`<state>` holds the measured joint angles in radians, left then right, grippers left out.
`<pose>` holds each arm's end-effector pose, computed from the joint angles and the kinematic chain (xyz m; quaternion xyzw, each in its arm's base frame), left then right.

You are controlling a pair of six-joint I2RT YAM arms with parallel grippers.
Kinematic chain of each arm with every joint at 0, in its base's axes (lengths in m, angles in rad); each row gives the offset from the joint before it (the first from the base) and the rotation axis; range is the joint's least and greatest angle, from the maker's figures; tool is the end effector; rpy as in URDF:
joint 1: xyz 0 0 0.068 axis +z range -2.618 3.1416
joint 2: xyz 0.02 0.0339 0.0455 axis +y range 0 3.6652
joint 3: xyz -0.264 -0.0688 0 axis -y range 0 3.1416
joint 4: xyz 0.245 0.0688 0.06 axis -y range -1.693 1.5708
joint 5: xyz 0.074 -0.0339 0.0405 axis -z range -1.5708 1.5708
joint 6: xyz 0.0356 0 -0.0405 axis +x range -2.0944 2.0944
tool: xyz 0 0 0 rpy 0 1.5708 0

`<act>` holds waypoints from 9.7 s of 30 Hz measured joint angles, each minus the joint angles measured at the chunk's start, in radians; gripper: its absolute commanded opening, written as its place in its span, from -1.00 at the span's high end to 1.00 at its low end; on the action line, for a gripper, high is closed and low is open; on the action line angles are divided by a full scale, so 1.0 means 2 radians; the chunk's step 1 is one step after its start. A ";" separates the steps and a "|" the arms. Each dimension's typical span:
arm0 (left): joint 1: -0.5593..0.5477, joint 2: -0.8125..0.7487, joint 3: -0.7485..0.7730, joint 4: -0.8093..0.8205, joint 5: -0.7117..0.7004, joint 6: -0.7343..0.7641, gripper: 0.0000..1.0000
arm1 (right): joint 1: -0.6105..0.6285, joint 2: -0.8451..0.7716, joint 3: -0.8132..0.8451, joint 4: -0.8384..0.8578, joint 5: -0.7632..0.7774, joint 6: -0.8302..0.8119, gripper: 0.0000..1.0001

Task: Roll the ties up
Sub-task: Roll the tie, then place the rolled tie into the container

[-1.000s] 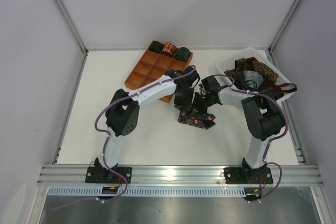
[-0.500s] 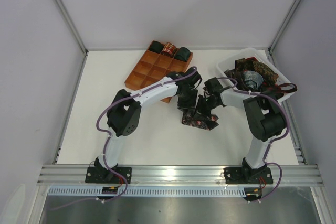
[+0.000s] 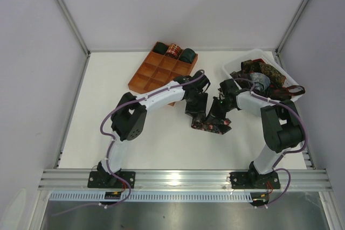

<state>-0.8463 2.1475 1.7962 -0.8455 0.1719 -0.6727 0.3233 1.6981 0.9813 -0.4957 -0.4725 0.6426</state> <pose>0.2967 -0.3444 0.2053 0.1008 0.9739 -0.1887 0.0762 0.2933 0.1153 0.1607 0.1109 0.9511 0.2844 0.0465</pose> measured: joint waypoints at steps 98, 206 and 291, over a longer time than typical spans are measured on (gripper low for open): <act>0.039 -0.004 -0.205 0.331 0.278 -0.059 -0.76 | -0.078 -0.039 -0.026 -0.048 0.019 -0.079 0.95; 0.152 0.056 0.091 -0.072 -0.177 0.234 0.99 | -0.062 -0.148 -0.004 -0.170 0.012 -0.103 0.93; 0.116 0.011 0.168 -0.147 -0.114 0.200 -0.77 | -0.041 -0.130 -0.022 -0.149 0.012 -0.097 0.91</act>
<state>-0.6144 2.1696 2.1315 -1.1397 -0.0570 -0.2729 0.2420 1.4372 0.9382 -0.7944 -0.4488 0.4484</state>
